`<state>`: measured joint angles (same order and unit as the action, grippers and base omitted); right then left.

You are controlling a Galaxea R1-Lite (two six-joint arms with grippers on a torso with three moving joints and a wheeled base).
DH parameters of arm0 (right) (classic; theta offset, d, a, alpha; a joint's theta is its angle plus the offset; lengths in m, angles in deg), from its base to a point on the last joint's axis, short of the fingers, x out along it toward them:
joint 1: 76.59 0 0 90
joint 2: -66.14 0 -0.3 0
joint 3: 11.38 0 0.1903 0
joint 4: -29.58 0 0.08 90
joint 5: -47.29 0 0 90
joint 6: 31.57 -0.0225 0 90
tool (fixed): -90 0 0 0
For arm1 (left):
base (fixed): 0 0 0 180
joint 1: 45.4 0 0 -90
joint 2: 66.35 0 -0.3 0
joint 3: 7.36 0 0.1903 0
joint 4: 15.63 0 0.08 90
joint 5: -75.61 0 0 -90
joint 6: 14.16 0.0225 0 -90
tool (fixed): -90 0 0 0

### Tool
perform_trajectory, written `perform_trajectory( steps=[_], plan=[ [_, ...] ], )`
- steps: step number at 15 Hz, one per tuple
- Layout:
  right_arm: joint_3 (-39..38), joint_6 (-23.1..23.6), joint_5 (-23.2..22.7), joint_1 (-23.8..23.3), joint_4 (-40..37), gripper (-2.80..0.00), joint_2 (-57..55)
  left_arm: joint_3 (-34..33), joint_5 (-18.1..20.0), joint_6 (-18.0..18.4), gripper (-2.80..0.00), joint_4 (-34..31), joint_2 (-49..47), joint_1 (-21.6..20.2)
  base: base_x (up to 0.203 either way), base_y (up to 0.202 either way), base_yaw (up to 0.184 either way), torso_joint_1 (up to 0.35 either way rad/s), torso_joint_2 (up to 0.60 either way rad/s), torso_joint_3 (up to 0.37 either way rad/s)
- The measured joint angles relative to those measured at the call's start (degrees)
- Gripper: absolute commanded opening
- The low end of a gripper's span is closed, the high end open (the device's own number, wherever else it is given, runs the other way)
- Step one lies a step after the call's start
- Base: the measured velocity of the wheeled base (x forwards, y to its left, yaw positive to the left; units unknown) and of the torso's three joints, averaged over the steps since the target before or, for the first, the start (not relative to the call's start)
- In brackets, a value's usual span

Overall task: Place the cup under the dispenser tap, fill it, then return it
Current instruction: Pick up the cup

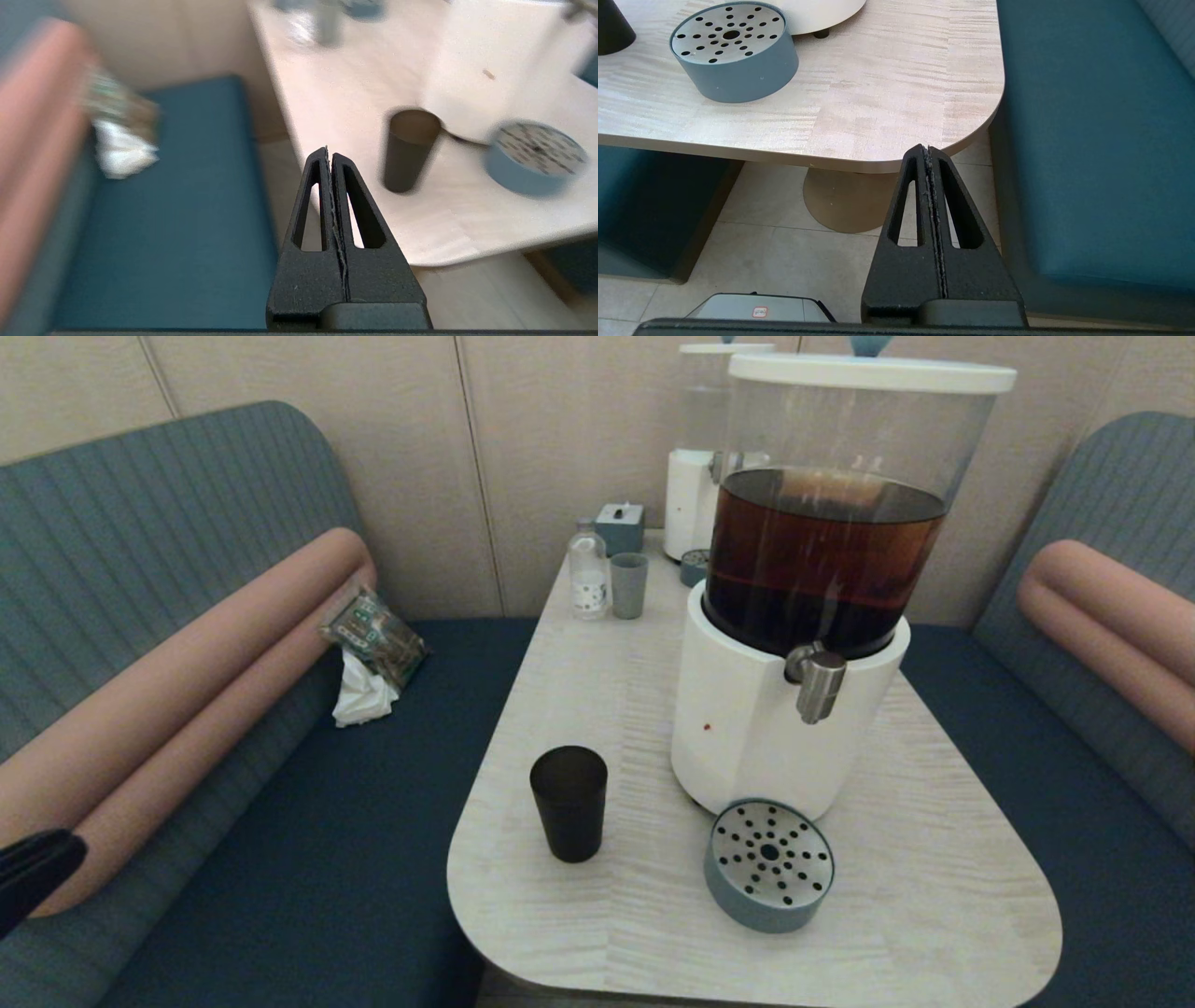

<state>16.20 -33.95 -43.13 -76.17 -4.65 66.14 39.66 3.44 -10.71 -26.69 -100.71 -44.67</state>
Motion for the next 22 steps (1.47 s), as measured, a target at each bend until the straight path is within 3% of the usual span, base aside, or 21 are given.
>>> perform_trajectory(
  steps=[4, 7, 10, 17, 22],
  plan=[
    [0.0, 0.01, 0.01, 0.0, 0.0, -2.8, 0.0, -3.71, 8.26, -0.19, -2.8, 9.78, -11.04, 0.27, 0.0, 0.0, 0.0, 0.0, 0.0, 0.0],
    [0.0, 0.01, 0.01, 0.0, 0.01, -2.8, 0.0, -7.42, 8.05, -2.02, -2.8, 16.75, -16.84, 5.13, 0.0, 0.0, 0.0, 0.0, 0.0, 0.0],
    [0.0, 0.01, 0.0, 0.0, 0.0, -2.8, 0.0, -10.55, 7.88, -1.85, -2.8, 24.68, -22.67, 6.54, 0.0, 0.0, 0.0, 0.0, 0.0, 0.0],
    [0.0, 0.01, 0.0, 0.0, 0.01, -2.8, 0.0, -20.9, 7.88, -0.51, -2.8, 59.8, -46.52, 6.99, 0.0, 0.0, 0.0, 0.0, 0.0, 0.0],
    [0.0, 0.04, 0.0, 0.0, 0.01, -2.8, 0.0, -22.2, 7.79, 0.32, -2.8, 68.72, -55.03, 7.01, 0.0, 0.0, 0.0, 0.0, 0.0, 0.0]
  ],
)
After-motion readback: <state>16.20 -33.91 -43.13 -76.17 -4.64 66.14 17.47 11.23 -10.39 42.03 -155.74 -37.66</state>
